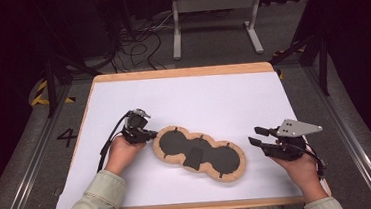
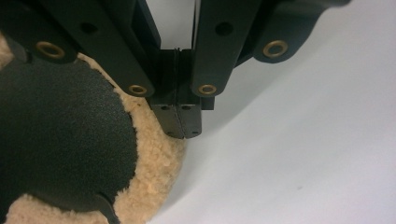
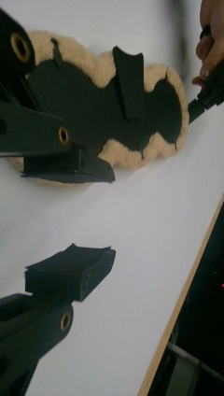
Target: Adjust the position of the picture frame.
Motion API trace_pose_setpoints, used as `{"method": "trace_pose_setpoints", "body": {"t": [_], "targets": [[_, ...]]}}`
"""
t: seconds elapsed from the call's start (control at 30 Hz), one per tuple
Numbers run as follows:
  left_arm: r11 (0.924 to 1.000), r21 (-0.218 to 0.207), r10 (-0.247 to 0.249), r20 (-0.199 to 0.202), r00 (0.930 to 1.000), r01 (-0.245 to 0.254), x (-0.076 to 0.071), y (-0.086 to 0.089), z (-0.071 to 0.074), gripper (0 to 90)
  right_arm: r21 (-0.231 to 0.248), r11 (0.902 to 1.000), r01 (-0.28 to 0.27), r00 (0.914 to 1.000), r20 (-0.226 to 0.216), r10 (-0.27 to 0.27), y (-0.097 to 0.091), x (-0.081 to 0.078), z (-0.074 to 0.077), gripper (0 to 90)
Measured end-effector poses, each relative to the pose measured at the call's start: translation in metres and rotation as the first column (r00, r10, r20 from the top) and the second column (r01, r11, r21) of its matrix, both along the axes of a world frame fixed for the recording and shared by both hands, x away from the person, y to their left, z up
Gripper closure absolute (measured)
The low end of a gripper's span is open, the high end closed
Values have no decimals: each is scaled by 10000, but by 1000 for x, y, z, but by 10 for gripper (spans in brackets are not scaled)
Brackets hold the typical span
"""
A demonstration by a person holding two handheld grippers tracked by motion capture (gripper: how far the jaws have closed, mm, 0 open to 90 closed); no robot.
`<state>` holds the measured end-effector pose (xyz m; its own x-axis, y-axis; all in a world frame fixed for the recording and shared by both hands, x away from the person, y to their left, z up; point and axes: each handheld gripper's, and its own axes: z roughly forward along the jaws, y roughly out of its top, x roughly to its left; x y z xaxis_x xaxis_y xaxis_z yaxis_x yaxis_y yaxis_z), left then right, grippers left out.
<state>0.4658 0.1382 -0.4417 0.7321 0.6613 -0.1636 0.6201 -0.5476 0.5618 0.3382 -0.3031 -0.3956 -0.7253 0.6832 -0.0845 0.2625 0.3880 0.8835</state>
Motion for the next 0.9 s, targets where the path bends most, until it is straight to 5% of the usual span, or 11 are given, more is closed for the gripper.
{"method": "trace_pose_setpoints", "body": {"t": [0.13,0.2,0.23,0.43,0.9], "targets": [[9999,39,145,199,9997,-146,-1,0,0,893,-469,9949,-898,9948,-524,874,13,-4,0,804],[9998,30,179,181,9997,-180,-1,1,0,877,-675,9914,-1117,9921,-656,1073,18,-5,0,839],[9997,-54,242,204,9995,-241,-2,3,2,873,-1024,9818,-1599,9837,-999,1498,30,-7,-1,878],[9985,-377,401,424,9983,-385,-4,10,8,838,-1383,9640,-2272,9674,-1461,2070,51,-11,-5,895],[9948,-902,540,638,9965,-481,-5,19,12,673,-1689,9118,-3743,9105,-2533,3269,89,-20,-24,900]]}}
